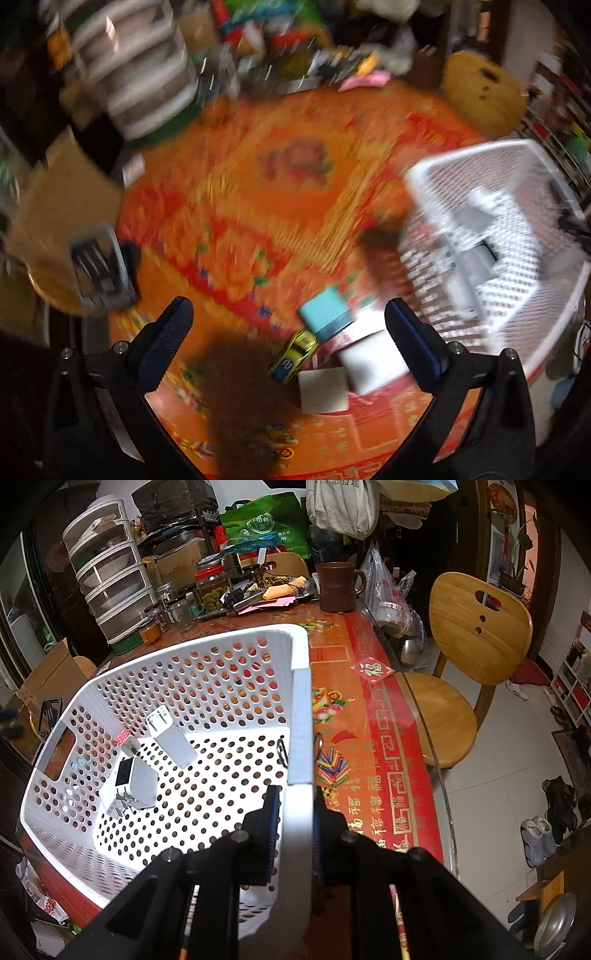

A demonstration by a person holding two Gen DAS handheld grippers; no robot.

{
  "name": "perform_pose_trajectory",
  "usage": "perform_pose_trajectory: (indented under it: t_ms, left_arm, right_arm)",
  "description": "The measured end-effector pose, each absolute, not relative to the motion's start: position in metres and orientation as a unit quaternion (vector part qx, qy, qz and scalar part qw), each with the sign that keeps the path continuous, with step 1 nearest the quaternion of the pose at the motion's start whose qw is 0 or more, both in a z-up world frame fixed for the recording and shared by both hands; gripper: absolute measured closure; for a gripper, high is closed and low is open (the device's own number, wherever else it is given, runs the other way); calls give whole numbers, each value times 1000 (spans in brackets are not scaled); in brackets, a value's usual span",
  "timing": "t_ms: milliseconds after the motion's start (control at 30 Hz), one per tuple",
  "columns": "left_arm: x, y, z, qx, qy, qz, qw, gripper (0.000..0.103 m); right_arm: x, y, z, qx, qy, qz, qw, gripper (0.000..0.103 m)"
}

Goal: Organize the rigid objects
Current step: 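Move the left tool to the table and grasp the teal charger, then carry the teal charger into the basket and open the left tool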

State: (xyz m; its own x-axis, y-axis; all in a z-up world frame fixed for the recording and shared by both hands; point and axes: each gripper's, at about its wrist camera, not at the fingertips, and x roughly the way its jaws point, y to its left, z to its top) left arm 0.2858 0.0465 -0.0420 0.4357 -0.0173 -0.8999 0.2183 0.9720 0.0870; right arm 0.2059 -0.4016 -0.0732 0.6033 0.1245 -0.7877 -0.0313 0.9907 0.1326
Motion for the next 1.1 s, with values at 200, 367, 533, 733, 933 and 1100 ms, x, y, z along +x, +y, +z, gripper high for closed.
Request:
perform_pose_trajectory:
  t_ms: [200,367,533,733,933,1100]
  left_arm:
    - [305,36,-124,82,595,-91,795,11]
    - [310,23,-145,64,606,-96,787,16]
    - [313,24,-158,55,613,-100,782,44]
    - [309,16,-158,60,600,-100,791,49]
    - [303,17,-141,54,578,-102,808,54]
    - [301,25,-120,45,560,-100,821,56]
  right_arm:
    - [206,-402,-73,52,445,44,893,89]
    - [205,-402,-72,47,447,41,892,89]
    - [205,-403,-71,49,446,41,893,89]
    - [205,-402,-71,49,446,41,893,89]
    - [206,-402,-71,49,446,41,893,89]
    - [206,-402,-71,50,445,42,893,89]
